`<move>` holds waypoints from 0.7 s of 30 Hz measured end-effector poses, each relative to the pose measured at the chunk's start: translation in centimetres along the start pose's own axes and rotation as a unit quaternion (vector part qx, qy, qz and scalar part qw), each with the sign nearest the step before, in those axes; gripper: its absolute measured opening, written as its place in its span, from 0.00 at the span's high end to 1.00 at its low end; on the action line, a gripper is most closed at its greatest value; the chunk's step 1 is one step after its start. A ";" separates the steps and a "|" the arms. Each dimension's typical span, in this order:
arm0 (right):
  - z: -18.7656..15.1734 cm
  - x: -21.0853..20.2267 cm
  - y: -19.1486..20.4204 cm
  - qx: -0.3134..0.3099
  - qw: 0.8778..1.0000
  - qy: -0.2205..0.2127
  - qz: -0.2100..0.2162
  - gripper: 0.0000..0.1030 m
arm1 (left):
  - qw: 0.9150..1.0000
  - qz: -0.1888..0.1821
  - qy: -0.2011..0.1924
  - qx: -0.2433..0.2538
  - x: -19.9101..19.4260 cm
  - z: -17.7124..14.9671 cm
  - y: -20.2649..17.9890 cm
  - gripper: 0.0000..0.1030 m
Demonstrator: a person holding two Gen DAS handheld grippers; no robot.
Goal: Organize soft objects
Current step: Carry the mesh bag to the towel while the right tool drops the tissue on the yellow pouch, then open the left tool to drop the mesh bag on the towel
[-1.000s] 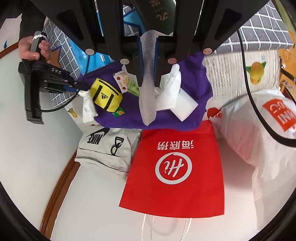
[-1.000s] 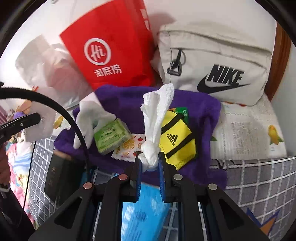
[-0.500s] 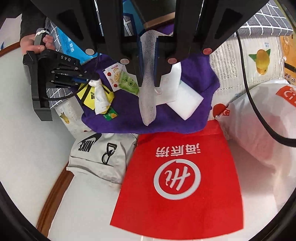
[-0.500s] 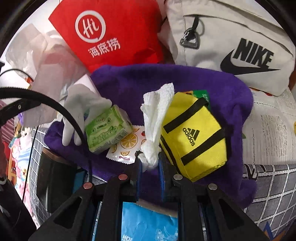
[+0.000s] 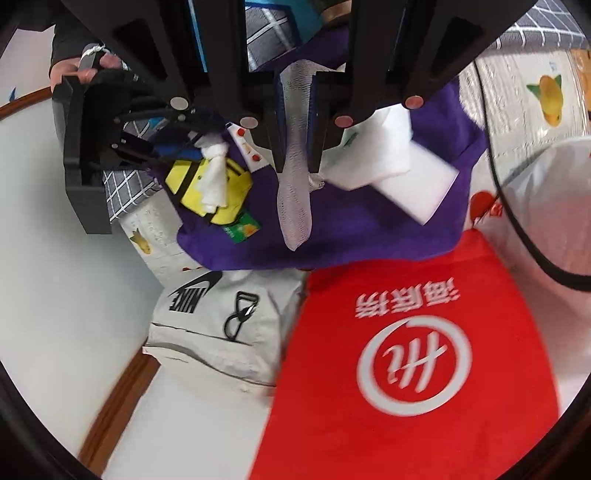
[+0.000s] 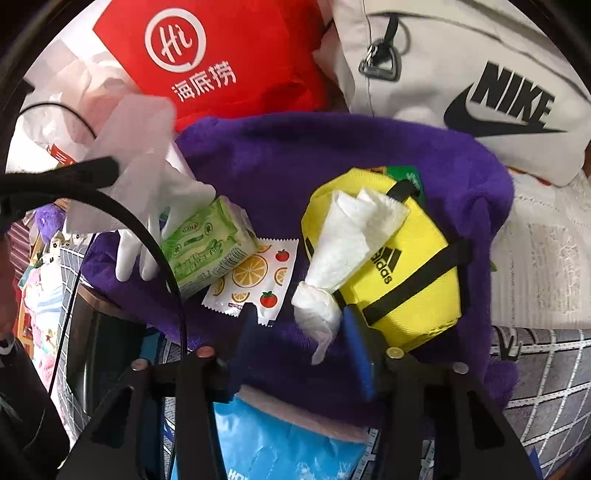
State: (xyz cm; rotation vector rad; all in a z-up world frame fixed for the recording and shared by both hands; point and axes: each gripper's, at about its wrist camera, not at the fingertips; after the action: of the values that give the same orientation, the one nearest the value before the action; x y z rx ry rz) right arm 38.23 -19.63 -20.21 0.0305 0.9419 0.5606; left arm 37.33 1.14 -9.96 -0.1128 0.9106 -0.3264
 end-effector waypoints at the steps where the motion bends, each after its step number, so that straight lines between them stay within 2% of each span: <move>1: 0.0 -0.3 0.0 -0.001 1.000 -0.005 -0.003 0.52 | 1.000 -0.001 0.000 0.004 0.2 0.3 -0.3 0.90; 9: -0.5 -4.0 -1.3 0.021 0.998 -0.045 -0.032 0.52 | 1.000 -0.014 0.000 0.023 3.1 2.1 -2.1 0.90; 16: -1.7 -6.7 -2.1 0.027 0.996 -0.068 -0.052 0.50 | 0.999 0.007 0.028 0.029 7.1 2.8 -2.3 0.87; 18: -1.7 -7.1 -1.9 0.024 0.996 -0.071 -0.055 0.50 | 0.999 0.016 0.032 0.033 7.9 2.9 -2.5 0.74; 20: -1.9 -7.4 -1.9 0.024 0.996 -0.071 -0.054 0.49 | 0.998 0.021 0.038 0.035 8.4 2.9 -2.6 0.48; 21: -1.8 -7.5 -2.3 0.025 0.996 -0.072 -0.055 0.49 | 0.998 0.024 0.043 0.038 8.8 2.9 -2.7 0.47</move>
State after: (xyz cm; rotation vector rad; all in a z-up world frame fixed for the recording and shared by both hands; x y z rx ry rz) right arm 34.40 -25.49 -16.26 0.0639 0.8120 0.4276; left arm 44.03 -4.37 -14.22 -0.0055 0.9834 -0.3224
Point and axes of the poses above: each gripper's, at about its wrist camera, not at the fingertips, and x roughly the way its jaws point, y to its left, z to its top, and after that the axes turned 9 degrees about -y, right-handed
